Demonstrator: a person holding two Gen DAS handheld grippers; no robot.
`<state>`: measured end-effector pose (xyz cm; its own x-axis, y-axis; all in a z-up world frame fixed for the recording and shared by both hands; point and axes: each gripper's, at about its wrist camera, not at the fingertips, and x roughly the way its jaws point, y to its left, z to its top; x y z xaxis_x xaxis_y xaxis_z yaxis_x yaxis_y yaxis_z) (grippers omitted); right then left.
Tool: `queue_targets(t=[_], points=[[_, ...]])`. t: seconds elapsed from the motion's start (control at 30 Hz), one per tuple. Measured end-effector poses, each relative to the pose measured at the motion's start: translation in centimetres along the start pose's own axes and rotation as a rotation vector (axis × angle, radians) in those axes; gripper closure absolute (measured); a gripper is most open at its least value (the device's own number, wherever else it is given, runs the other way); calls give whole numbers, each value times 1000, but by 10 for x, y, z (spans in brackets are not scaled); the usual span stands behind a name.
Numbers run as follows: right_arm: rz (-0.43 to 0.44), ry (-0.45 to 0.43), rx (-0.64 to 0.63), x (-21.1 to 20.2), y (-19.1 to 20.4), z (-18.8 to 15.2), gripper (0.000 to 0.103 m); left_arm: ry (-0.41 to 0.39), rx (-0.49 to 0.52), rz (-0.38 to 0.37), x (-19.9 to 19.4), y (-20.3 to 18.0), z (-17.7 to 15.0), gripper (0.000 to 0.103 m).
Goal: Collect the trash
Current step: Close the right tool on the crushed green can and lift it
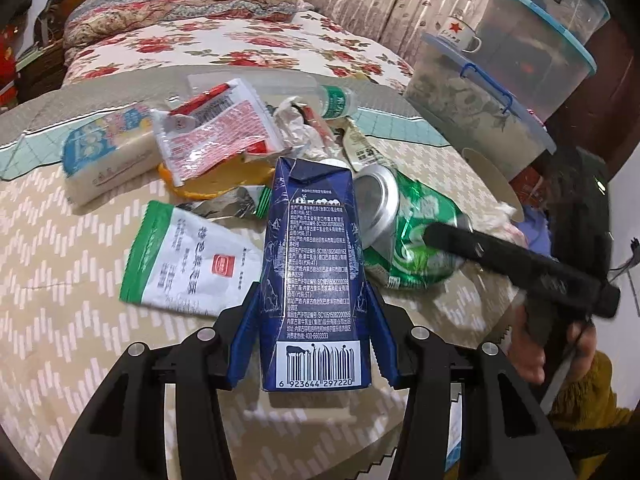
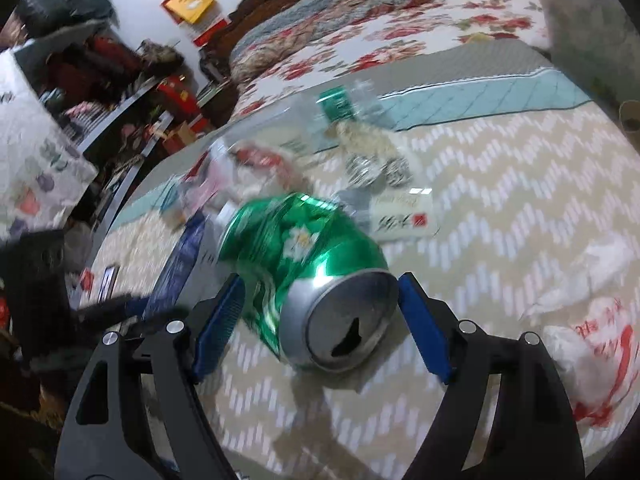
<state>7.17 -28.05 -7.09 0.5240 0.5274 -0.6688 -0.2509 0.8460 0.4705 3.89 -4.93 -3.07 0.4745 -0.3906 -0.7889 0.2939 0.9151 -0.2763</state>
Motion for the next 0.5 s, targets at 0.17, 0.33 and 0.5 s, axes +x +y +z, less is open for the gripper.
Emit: queue_targets(t=[0.17,0.33,0.5], points=[[36,13,43,6,-8,-8,41,-4,-3,33,-4,-1,-2,56],[74,-19,85,-2,-10,-12,42,-12,-7,36,-11,-2,-5,56],[60,-147,39,-42,2,-2,42,-67,7,6,-29,-11,-1,57]])
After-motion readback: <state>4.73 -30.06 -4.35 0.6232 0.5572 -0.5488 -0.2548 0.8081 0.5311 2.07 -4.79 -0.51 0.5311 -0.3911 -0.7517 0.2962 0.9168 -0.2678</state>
